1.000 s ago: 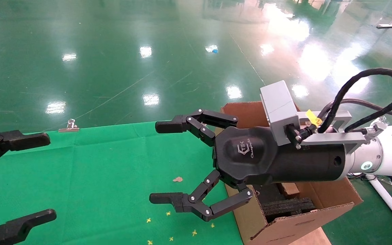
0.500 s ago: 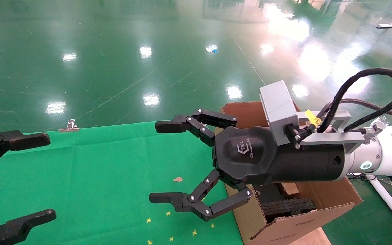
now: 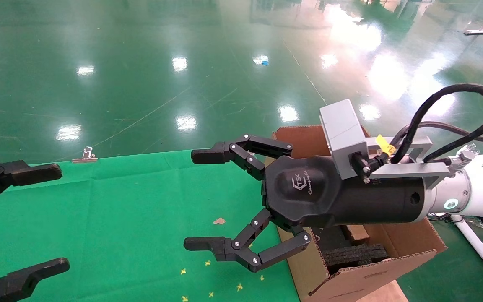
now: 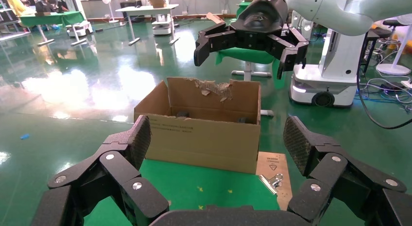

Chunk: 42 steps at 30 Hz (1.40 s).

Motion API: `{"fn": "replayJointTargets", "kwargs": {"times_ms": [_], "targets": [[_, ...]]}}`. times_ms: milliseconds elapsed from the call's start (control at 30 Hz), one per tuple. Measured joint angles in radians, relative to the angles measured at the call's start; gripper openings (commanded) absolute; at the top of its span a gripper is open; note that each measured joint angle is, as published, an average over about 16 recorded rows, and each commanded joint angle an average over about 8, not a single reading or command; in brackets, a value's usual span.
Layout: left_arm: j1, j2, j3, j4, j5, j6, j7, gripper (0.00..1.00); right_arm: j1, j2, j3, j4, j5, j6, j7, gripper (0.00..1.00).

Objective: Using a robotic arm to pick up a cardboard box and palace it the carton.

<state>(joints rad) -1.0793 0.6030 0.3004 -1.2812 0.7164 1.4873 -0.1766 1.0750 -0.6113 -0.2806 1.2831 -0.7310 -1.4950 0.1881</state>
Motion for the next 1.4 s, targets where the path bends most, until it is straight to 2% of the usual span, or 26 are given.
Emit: {"fn": "replayJointTargets", "kwargs": {"times_ms": [1400], "targets": [[0.0, 0.0, 0.0, 0.0, 0.0, 0.0, 0.0, 1.0, 0.0, 0.0, 0.0, 0.0, 0.0, 0.0, 0.0, 1.0]]}}
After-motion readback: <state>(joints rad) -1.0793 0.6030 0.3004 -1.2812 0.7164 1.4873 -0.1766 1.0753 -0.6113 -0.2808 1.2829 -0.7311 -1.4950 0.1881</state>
